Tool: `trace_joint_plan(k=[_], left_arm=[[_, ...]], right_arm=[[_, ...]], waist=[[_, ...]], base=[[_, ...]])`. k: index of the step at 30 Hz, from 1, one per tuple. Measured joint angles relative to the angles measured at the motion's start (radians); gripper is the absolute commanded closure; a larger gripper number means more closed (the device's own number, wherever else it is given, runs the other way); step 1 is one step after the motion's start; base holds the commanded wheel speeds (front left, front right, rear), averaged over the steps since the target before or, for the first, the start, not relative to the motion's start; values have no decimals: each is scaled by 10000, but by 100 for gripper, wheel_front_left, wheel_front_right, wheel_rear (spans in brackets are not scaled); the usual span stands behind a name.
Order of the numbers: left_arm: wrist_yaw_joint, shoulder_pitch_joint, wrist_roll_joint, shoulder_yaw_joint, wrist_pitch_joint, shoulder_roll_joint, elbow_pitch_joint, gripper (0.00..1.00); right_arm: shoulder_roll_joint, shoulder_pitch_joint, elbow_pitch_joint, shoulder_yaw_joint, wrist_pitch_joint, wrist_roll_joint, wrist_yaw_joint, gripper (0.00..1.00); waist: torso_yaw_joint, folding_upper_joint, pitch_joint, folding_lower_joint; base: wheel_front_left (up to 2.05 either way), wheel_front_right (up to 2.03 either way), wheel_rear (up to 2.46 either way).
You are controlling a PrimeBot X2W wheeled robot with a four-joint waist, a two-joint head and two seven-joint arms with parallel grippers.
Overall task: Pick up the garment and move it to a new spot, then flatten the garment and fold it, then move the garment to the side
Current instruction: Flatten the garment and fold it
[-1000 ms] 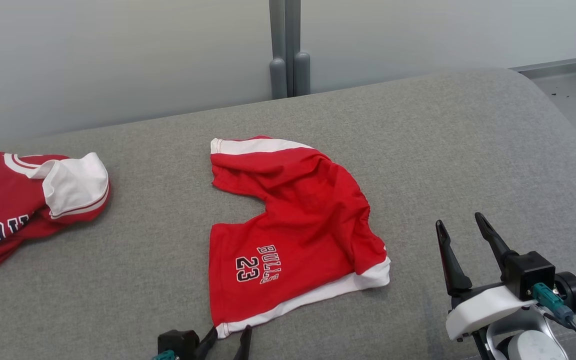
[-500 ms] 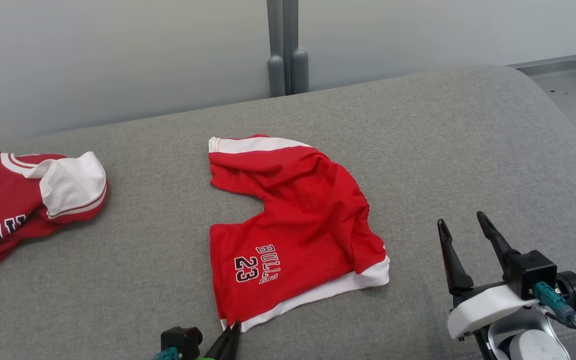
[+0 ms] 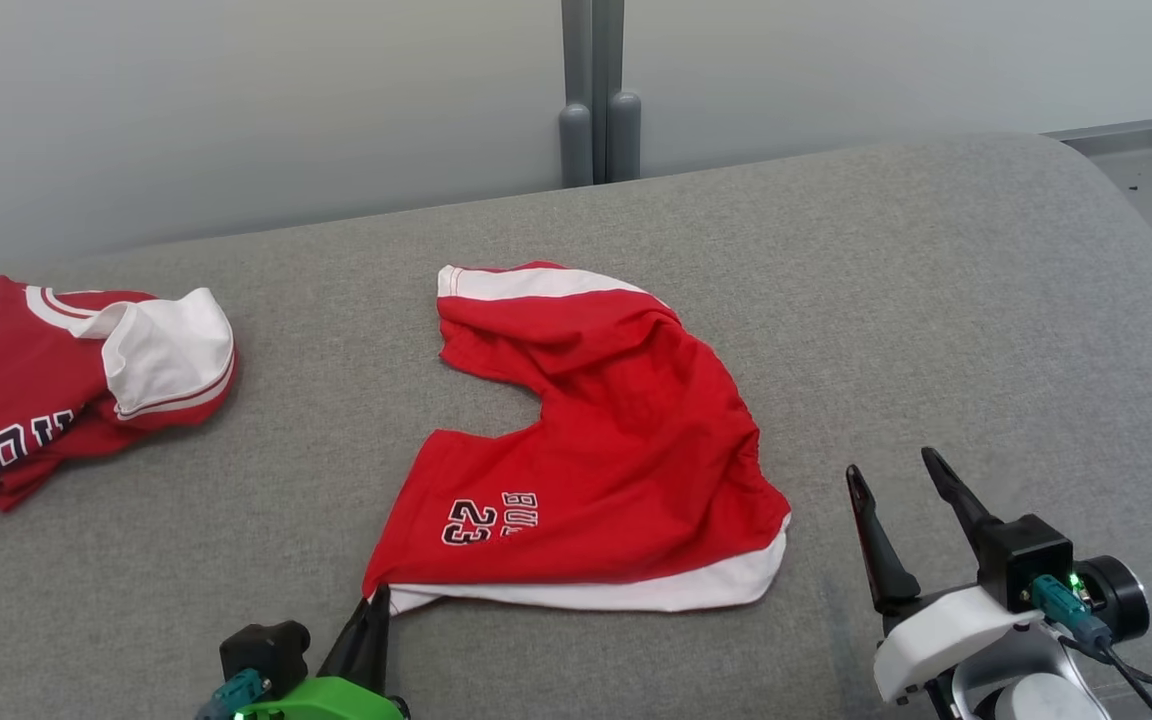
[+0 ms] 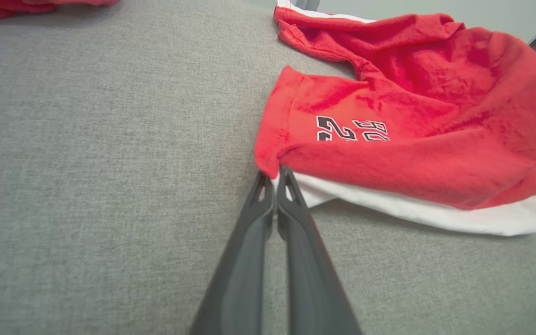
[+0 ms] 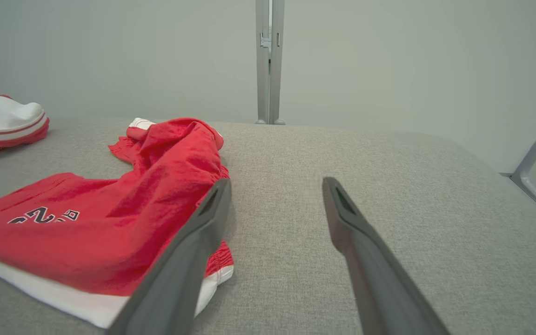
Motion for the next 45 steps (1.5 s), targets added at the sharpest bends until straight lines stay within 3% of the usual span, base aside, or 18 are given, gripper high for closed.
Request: trace_joint_plan(k=[15, 24, 32, 34, 38, 40, 44, 45], left_arm=[[422, -232, -102, 1012, -54, 520, -240, 100], [407, -349, 119, 1127, -65, 313, -194, 100], [286, -399, 332, 1166, -65, 173, -221, 100], [268, -401, 382, 1181, -65, 153, -228, 100], [234, -407, 412, 1225, -65, 119, -226, 100], [226, -408, 433, 1229, -65, 102, -226, 100], [163, -409, 476, 1243, -67, 54, -221, 100], [153, -410, 489, 1250, -67, 44, -219, 100]], right_arm=[[-146, -29, 1455, 1034, 79, -483, 0, 0], [-570, -1231, 3298, 2608, -226, -357, 0, 0], [-667, -2045, 4637, 3283, -533, -77, 0, 0], [-671, -2179, 4890, 3478, -602, -19, 0, 12], [-679, -2554, 5367, 3799, -727, 107, 0, 27], [-677, -2641, 5494, 3898, -746, 178, 0, 51], [-673, -2909, 5919, 4253, -800, 408, 0, 70], [-671, -2972, 6011, 4343, -813, 464, 0, 82]], waist=[[115, 0, 288, 0], [336, 0, 366, 0], [717, 0, 414, 0], [782, 0, 424, 0], [851, 0, 447, 0], [862, 0, 448, 0], [877, 0, 455, 0], [877, 0, 456, 0]], base=[[0, 0, 0], [0, 0, 0], [0, 0, 0], [0, 0, 0], [0, 0, 0], [0, 0, 0], [0, 0, 0], [0, 0, 0]])
